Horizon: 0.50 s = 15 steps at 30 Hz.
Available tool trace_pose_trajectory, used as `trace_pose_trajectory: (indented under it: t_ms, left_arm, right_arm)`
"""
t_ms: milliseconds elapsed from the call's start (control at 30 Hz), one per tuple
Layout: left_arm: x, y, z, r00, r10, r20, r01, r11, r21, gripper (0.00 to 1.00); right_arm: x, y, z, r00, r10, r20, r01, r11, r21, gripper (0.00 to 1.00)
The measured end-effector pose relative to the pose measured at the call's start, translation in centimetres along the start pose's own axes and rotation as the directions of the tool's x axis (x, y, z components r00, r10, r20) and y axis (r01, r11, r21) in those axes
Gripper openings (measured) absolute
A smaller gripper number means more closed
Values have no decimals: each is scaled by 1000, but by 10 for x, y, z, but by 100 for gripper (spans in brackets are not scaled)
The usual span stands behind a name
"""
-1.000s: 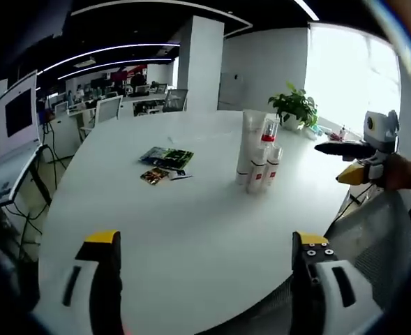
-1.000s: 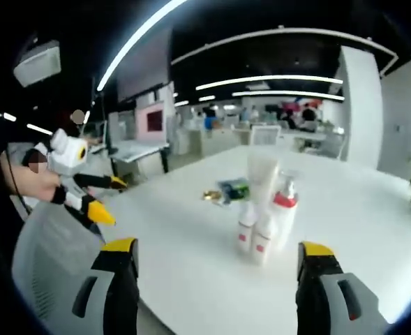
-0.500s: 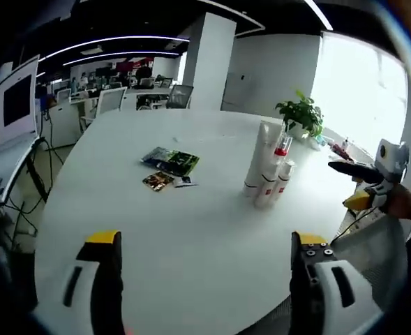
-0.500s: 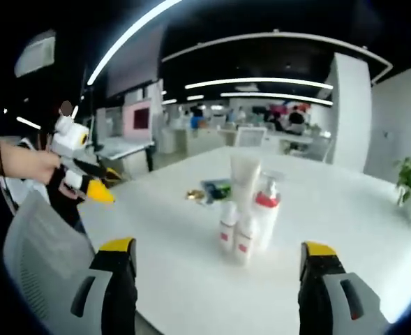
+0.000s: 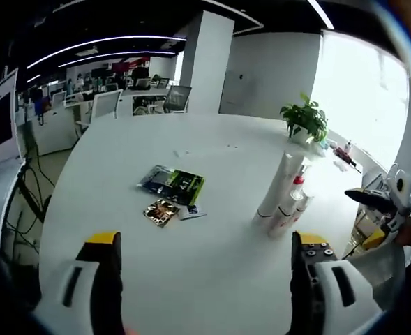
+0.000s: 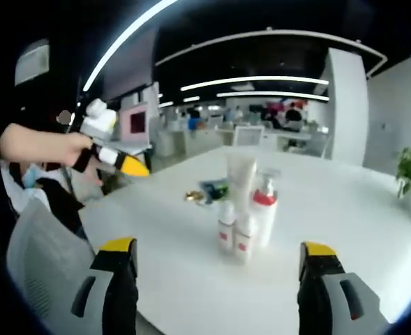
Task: Arrange the skincare products in the storage area until every visible bottle or jar stands upright without overlapping.
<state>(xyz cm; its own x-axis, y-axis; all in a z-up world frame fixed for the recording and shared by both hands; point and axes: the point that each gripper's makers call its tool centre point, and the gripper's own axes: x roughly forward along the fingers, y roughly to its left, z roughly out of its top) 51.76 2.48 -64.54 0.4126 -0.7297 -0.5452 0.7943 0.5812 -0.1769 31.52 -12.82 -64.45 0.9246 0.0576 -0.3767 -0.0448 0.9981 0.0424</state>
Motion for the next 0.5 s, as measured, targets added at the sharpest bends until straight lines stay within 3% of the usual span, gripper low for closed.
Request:
trace_pose_trajectory:
  t_ms: [133, 267, 500]
  left_arm:
    - [16, 6, -2, 1000, 1, -28, -2, 1000, -24, 94]
    - [32, 11, -4, 998, -4, -65, 5, 1000, 14, 93]
    - [67, 31, 0, 994, -12, -107, 5, 997, -74, 88]
  right_arm:
    - [1, -1, -2, 1000, 0, -7, 0, 1000, 22, 97]
    - [1, -2, -4, 1000, -3, -15, 3, 1000, 30, 96]
    - [0, -6, -7, 1000, -17, -26, 19, 998, 53, 93]
